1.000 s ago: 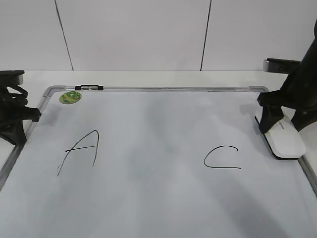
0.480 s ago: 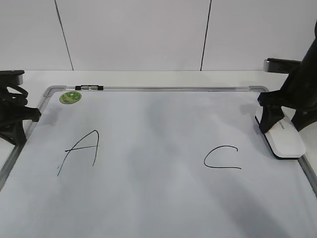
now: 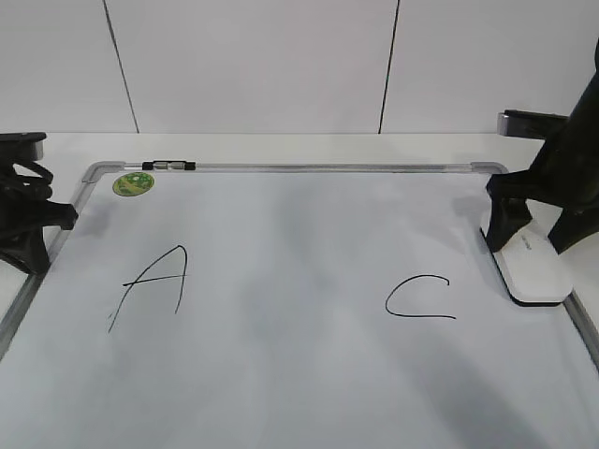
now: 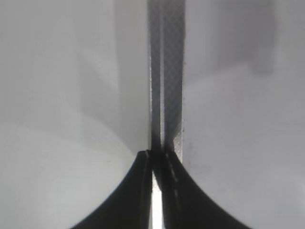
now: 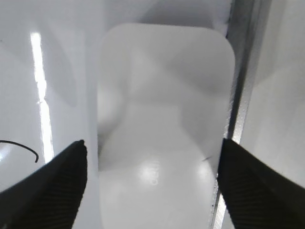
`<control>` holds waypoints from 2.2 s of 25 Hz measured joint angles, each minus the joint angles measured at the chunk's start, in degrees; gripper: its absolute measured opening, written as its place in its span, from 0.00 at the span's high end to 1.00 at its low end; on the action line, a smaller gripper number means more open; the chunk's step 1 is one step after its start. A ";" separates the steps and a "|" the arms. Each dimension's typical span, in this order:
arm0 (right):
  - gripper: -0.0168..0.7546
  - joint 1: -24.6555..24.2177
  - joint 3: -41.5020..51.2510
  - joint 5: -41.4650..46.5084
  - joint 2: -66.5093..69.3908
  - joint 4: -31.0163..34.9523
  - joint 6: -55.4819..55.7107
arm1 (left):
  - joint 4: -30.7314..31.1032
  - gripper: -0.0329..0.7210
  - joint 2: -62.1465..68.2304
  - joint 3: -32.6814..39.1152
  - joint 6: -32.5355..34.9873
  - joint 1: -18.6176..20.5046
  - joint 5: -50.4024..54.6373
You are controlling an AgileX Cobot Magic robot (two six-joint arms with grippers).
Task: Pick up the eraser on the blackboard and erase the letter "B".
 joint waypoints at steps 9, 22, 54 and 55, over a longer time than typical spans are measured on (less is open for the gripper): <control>0.15 0.00 -11.48 6.71 0.00 0.34 0.87 | 0.00 0.93 0.00 0.00 0.00 0.00 0.00; 0.24 0.02 -15.65 7.32 -0.99 0.59 6.21 | 0.58 0.67 0.02 0.00 0.32 0.12 -0.10; 0.24 0.02 4.53 8.52 -38.39 0.11 6.09 | -0.35 0.63 -26.35 -9.26 0.42 0.02 25.67; 0.24 0.02 6.21 8.68 -40.42 0.11 6.09 | -0.35 0.63 -29.20 -7.20 0.42 0.02 25.80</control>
